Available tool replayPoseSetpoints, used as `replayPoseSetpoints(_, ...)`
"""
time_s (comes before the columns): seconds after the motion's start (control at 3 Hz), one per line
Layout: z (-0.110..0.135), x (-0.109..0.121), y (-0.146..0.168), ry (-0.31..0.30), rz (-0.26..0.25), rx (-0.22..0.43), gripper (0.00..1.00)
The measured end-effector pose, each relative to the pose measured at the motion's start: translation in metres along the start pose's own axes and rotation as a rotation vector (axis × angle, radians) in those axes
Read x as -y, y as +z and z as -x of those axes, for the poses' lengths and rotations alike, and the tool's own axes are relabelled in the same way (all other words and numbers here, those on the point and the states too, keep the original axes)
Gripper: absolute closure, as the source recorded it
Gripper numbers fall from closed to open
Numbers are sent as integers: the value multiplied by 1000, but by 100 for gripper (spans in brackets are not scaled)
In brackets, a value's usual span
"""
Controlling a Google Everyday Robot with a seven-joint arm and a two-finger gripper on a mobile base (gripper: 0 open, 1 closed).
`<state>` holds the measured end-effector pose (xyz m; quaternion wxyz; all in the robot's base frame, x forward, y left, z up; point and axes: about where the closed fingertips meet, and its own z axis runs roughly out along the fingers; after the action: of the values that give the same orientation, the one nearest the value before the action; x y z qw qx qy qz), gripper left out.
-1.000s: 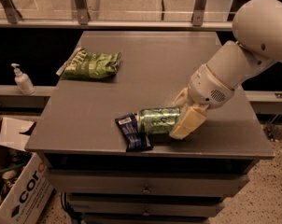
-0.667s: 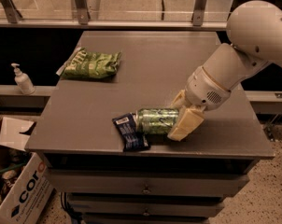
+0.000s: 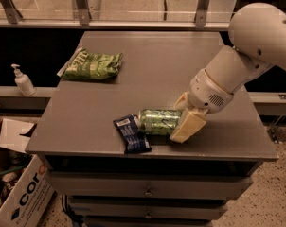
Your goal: Move green can near rxbar blueberry
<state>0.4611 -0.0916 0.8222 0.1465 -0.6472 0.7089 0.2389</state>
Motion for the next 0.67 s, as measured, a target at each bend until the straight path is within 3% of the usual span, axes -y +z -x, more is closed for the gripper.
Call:
replayPoseSetpoints(0.33, -1, 0, 0, 0, -2, -1, 13)
replayPoseSetpoints(0.67, -1, 0, -1, 0, -4, 1, 0)
